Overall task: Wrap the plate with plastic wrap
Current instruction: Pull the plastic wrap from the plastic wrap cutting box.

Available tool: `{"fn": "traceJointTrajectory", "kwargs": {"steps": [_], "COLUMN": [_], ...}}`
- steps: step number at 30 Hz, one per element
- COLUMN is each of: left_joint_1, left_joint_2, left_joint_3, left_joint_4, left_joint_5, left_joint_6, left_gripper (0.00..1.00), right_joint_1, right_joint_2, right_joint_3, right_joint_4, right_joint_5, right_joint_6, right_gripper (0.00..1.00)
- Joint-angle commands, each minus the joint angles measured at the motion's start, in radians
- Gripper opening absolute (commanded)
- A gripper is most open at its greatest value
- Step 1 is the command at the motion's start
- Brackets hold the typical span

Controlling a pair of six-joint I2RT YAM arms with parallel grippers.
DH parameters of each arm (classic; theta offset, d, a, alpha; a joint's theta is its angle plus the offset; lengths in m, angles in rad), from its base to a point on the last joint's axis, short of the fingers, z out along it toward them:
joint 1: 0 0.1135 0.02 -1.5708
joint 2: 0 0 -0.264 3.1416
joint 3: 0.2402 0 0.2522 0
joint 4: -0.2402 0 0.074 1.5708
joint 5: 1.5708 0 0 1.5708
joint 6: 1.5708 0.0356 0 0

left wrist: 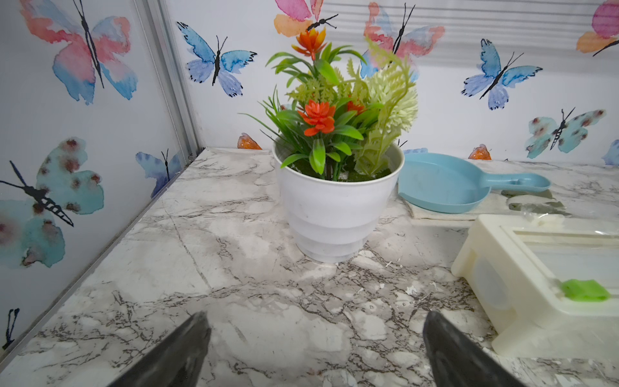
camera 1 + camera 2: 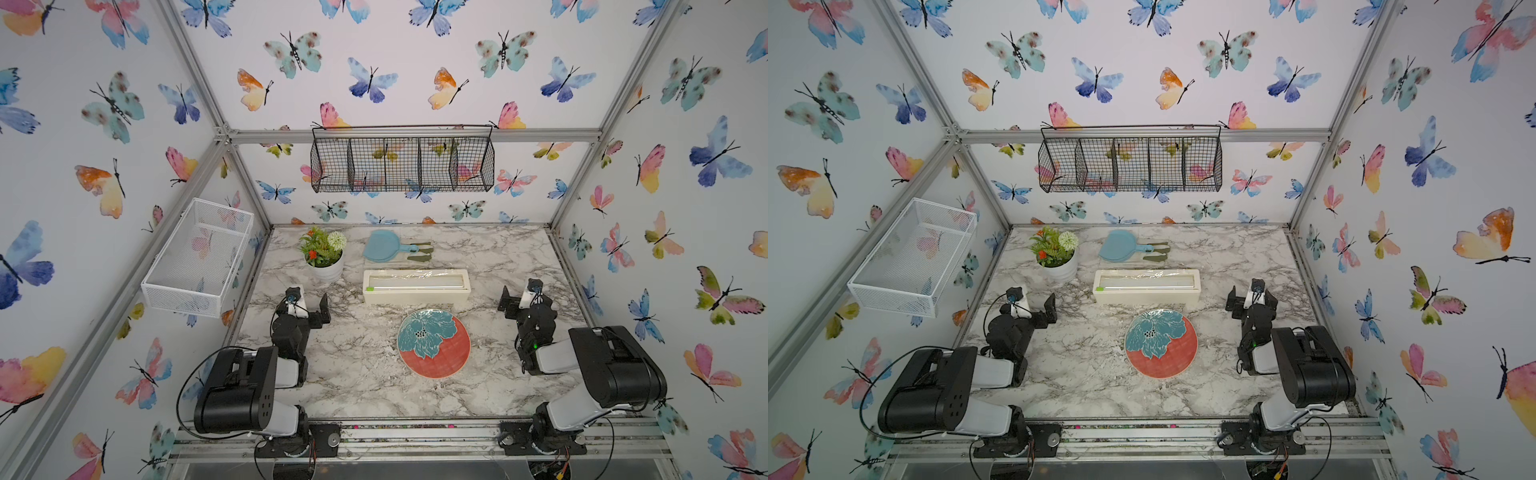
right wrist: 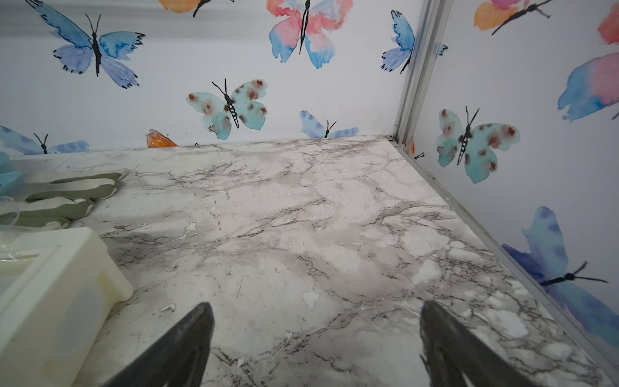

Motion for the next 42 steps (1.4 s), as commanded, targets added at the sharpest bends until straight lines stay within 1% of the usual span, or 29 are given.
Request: {"fn": "traceJointTrajectory", "kwargs": {"steps": [1, 10, 11, 13, 14, 15, 16, 17, 18, 20, 21, 22, 23, 24, 25, 26, 28, 29, 32, 33, 35, 37, 38, 39, 42], "left_joint_1": [-0.007, -0.007, -0.010, -0.042, -0.053, -0.077, -0.108, -0.135, -0.156, -0.166, -0.167, -0.166, -0.166, -0.165, -0.166, -0.165, -0.161, -0.154, -0.155, -0.170, -0.215, -0.270, -0.292, -0.304, -0.305], "left_joint_2": [0.006, 0.007, 0.003, -0.046, -0.099, -0.170, -0.242, -0.299, -0.352, -0.419, -0.435, -0.439, -0.436, -0.428, -0.418, -0.403, -0.369, -0.346, -0.264, -0.232, -0.164, -0.096, -0.061, -0.026, 0.065], "left_joint_3": [0.006, 0.007, 0.005, -0.002, 0.001, 0.018, 0.048, 0.082, 0.130, 0.231, 0.283, 0.321, 0.359, 0.408, 0.450, 0.488, 0.538, 0.562, 0.622, 0.637, 0.666, 0.697, 0.715, 0.732, 0.790], "left_joint_4": [0.011, 0.011, 0.011, -0.002, -0.044, -0.130, -0.236, -0.332, -0.439, -0.640, -0.737, -0.787, -0.839, -0.899, -0.948, -0.986, -1.038, -1.060, -1.037, -1.035, -1.036, -1.051, -1.054, -1.062, -1.106], "left_joint_5": [0.012, 0.012, -0.001, -0.133, -0.169, -0.202, -0.230, -0.266, -0.278, -0.228, -0.187, -0.164, -0.113, -0.073, -0.039, -0.022, -0.036, -0.013, 0.209, 0.254, 0.282, 0.270, 0.260, 0.247, 0.229], "left_joint_6": [0.009, 0.008, 0.007, 0.001, 0.005, 0.015, 0.032, 0.010, -0.046, -0.179, -0.237, -0.292, -0.347, -0.371, -0.386, -0.406, -0.497, -0.529, -0.489, -0.490, -0.466, -0.423, -0.403, -0.390, -0.356], "left_gripper": [0.98, 0.98, 0.98, 0.98, 0.98, 0.98, 0.98, 0.98, 0.98, 0.98, 0.98, 0.99, 0.98, 0.98, 0.98, 0.98, 0.98, 0.98, 0.98, 1.00, 0.94, 0.89, 0.87, 0.85, 0.81], "right_joint_1": [0.000, 0.000, 0.000, 0.001, 0.008, 0.018, 0.023, 0.023, 0.023, 0.023, 0.023, 0.023, 0.022, 0.022, 0.019, 0.014, 0.009, 0.009, 0.009, 0.009, 0.010, 0.010, 0.012, 0.013, 0.024], "right_joint_2": [-0.001, -0.001, -0.002, -0.015, -0.054, -0.127, -0.211, -0.275, -0.324, -0.367, -0.365, -0.353, -0.332, -0.304, -0.275, -0.242, -0.187, -0.168, -0.145, -0.142, -0.120, -0.069, -0.035, -0.001, 0.084], "right_joint_3": [-0.006, -0.005, -0.006, -0.025, -0.024, 0.001, 0.049, 0.103, 0.163, 0.290, 0.356, 0.423, 0.483, 0.541, 0.588, 0.649, 0.761, 0.795, 0.822, 0.817, 0.818, 0.841, 0.858, 0.872, 0.902], "right_joint_4": [0.002, 0.002, 0.005, 0.059, 0.037, -0.086, -0.255, -0.394, -0.526, -0.726, -0.820, -0.889, -0.960, -1.050, -1.119, -1.197, -1.347, -1.368, -1.322, -1.285, -1.235, -1.214, -1.213, -1.204, -1.173], "right_joint_5": [-0.001, 0.000, 0.000, -0.007, 0.000, 0.022, 0.036, 0.058, 0.088, 0.065, 0.041, 0.043, 0.063, 0.103, 0.131, 0.143, 0.127, 0.081, -0.052, -0.117, -0.228, -0.356, -0.427, -0.496, -0.641], "right_joint_6": [-0.007, -0.007, -0.008, -0.028, -0.036, -0.035, -0.024, 0.013, 0.063, 0.113, 0.141, 0.171, 0.248, 0.333, 0.373, 0.397, 0.434, 0.418, 0.398, 0.397, 0.400, 0.407, 0.406, 0.401, 0.378], "right_gripper": [0.98, 0.98, 0.98, 0.98, 0.98, 0.98, 0.98, 0.98, 0.98, 0.98, 0.98, 0.98, 0.98, 0.98, 0.99, 0.99, 0.99, 0.99, 0.98, 0.96, 0.94, 0.94, 0.92, 0.89, 0.85]}}
